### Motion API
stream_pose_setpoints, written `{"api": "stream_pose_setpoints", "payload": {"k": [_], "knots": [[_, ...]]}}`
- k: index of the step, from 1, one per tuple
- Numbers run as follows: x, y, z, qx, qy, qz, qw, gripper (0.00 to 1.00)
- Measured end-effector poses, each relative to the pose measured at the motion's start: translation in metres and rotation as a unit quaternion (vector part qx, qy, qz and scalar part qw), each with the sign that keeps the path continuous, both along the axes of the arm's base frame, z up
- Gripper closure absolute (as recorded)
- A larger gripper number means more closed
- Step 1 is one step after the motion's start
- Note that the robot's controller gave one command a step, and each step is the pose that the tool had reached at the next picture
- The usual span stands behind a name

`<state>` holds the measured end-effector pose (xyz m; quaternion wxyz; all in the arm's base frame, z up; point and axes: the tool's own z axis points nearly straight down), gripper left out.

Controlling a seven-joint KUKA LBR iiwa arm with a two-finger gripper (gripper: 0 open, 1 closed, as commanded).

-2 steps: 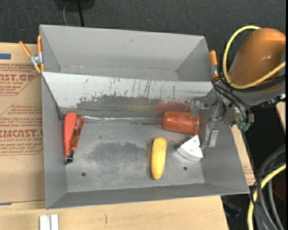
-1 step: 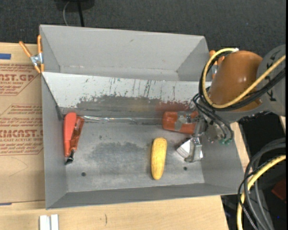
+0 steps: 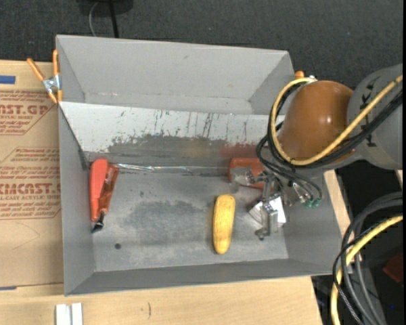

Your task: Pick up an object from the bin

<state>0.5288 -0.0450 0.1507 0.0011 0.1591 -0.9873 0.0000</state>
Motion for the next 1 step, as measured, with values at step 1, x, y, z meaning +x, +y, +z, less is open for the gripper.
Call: {"api": "stream_pose_setpoints", "payload": {"k": [1], "knots": [[-0.0024,0.0184,-0.0152,0.000,-0.0035,0.081,0.9967,0.00]]}}
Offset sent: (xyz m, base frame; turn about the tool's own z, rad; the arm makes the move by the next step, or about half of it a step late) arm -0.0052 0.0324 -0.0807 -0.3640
